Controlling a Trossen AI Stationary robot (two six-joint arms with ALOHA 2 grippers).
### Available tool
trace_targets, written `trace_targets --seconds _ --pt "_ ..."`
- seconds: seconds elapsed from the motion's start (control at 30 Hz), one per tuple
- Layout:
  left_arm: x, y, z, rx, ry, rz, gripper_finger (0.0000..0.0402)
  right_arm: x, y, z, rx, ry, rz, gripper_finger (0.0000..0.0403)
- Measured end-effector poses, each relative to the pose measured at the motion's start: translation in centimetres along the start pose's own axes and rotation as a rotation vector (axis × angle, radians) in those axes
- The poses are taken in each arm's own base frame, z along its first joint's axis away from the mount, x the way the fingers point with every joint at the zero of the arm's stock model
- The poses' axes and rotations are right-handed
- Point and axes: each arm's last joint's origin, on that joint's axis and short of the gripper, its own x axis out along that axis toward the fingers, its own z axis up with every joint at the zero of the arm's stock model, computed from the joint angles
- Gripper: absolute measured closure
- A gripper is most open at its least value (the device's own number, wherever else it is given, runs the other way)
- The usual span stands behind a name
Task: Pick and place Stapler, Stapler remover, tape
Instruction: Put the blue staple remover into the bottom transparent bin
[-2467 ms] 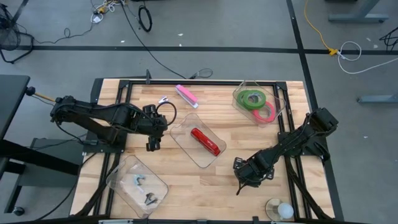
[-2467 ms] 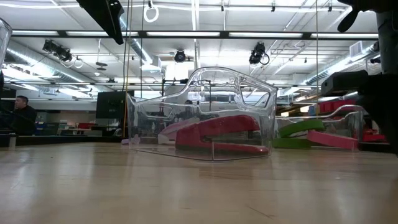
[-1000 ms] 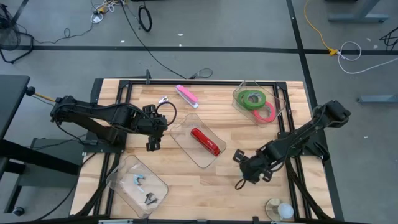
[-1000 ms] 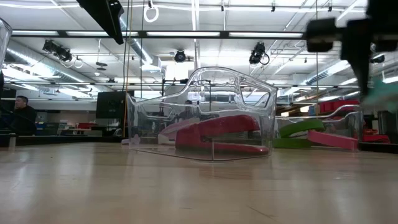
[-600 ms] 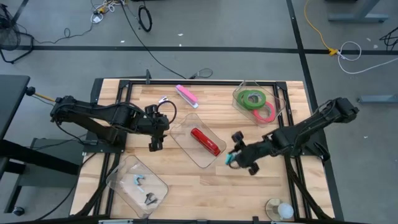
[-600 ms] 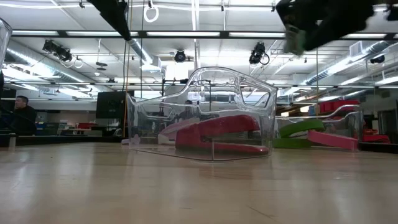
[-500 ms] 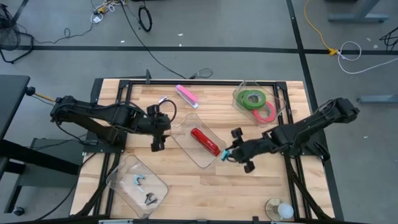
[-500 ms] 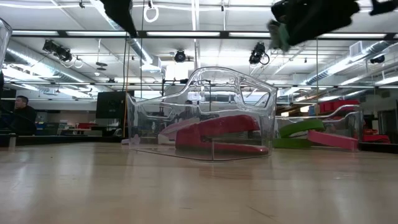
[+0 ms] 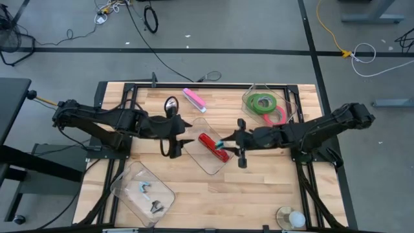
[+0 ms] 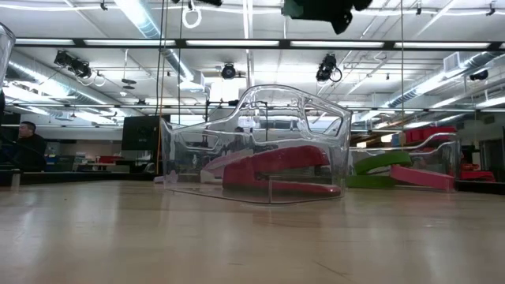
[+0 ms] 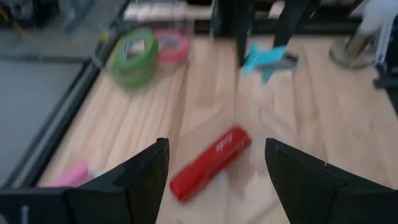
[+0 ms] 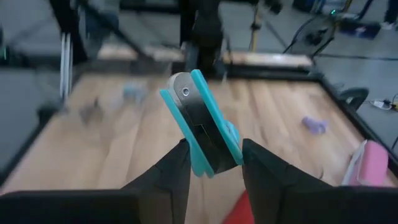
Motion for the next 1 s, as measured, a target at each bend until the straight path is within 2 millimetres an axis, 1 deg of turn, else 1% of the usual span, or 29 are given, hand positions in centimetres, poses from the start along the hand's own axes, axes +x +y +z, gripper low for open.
trace_targets --seconds 0.2,0.43,0.63,0.77,0.9,1.0 --pt "-0.2 -0.1 1.8 0.015 -0.179 0.006 0.0136 0.1 -1.2 1.5 0.098 -0.151 -0.035 0.0275" --pt "-0.6 -0.1 3.5 -0.001 -0.355 0.013 0.0136 0.1 -2.4 2.8 0.139 -0.280 -0.068 0.0275" --pt "-0.6 -0.3 3.7 0.003 -0.371 -0.039 0.0136 -0.1 -3.2 3.5 0.160 -0.359 -0.090 0.0275" --pt "0.3 -0.7 3.7 0.011 -0.364 -0.047 0.0136 -0.1 -3.6 3.8 0.168 -0.393 -0.099 0.0275" --pt "1.2 -1.0 3.9 0.088 -0.388 -0.021 0.0136 -0.1 -3.7 3.8 0.167 -0.392 -0.095 0.0275" --pt "1.4 -1.0 4.0 0.097 -0.392 0.026 0.0136 -0.1 -3.7 3.8 0.167 -0.393 -0.095 0.0275"
